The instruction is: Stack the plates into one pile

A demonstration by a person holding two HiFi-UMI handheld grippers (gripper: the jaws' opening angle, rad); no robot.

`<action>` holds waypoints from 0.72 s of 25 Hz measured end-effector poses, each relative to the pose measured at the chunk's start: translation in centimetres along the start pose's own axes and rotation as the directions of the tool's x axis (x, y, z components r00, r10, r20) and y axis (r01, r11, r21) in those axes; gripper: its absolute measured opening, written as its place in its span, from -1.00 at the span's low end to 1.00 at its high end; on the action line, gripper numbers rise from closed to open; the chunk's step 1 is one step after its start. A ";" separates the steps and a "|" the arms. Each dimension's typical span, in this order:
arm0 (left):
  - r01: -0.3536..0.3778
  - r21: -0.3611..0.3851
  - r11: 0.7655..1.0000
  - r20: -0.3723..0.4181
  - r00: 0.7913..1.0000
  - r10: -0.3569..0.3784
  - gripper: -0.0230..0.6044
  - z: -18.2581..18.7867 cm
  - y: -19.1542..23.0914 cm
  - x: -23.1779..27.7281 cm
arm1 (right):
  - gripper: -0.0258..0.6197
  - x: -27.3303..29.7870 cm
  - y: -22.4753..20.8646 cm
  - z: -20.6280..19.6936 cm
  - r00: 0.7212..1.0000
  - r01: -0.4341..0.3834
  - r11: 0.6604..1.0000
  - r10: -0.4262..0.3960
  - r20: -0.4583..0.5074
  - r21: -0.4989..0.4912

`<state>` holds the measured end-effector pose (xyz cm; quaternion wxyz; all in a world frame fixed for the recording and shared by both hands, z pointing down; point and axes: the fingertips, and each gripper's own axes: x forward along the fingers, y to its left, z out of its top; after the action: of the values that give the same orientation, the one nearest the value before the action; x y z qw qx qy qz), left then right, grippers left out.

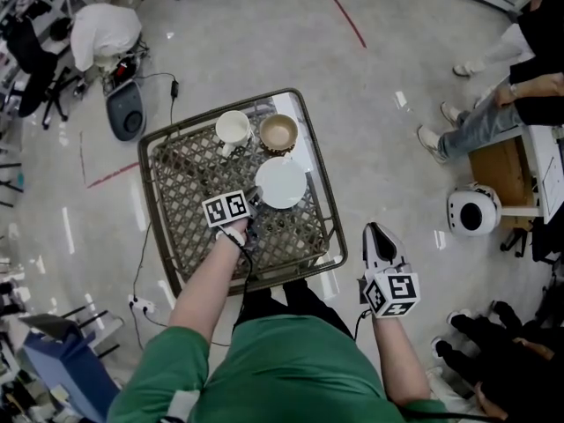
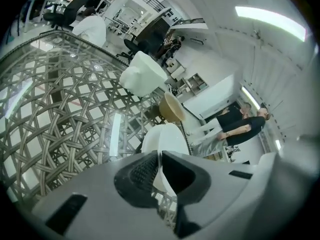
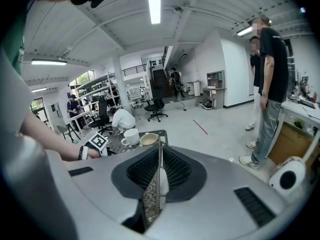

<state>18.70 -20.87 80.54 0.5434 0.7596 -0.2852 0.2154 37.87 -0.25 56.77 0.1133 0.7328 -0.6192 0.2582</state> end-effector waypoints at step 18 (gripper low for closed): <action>-0.175 0.251 0.952 0.107 0.982 0.152 -0.32 2.8 -0.2 -4.7 | -0.78 1.3 2.8 1.2 0.999 -0.026 1.000 0.027 0.026 -0.008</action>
<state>15.40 -22.57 76.56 0.4068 0.8065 -0.3399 0.2619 35.60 -2.53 56.00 0.1045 0.7274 -0.6312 0.2480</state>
